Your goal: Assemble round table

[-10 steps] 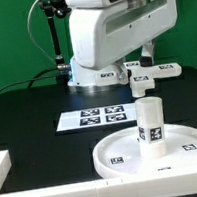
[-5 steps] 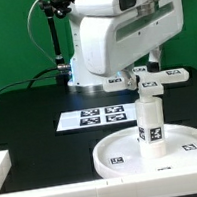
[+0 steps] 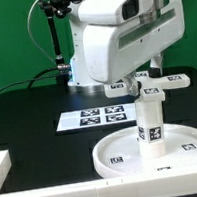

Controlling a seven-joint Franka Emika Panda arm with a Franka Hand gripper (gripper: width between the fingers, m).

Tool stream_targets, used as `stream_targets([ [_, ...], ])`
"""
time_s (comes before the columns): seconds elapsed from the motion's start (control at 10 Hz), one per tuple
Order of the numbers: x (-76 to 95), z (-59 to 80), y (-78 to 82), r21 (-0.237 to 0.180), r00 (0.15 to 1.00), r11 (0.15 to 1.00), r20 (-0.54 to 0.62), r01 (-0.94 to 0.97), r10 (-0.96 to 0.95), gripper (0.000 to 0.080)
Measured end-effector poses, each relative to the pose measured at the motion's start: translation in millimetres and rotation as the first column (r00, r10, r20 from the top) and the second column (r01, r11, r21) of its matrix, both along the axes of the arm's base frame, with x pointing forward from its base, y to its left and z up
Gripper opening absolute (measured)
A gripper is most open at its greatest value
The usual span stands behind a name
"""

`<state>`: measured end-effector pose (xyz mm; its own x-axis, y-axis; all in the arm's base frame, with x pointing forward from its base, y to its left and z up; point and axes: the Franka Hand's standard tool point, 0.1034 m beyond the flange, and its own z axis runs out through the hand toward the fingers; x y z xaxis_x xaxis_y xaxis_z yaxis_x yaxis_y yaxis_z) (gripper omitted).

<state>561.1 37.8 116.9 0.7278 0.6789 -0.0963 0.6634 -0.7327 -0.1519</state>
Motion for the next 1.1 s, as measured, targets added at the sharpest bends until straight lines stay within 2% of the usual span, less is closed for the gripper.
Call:
stream_targets([
  [0.3,-1.0,-5.8,-1.7,-0.001,1.000,1.000,0.013,0.004,-0.004,0.0437],
  [1.1,-0.8,-5.5,-2.0,-0.001,0.999,1.000,0.036,0.005,-0.004,0.0437],
])
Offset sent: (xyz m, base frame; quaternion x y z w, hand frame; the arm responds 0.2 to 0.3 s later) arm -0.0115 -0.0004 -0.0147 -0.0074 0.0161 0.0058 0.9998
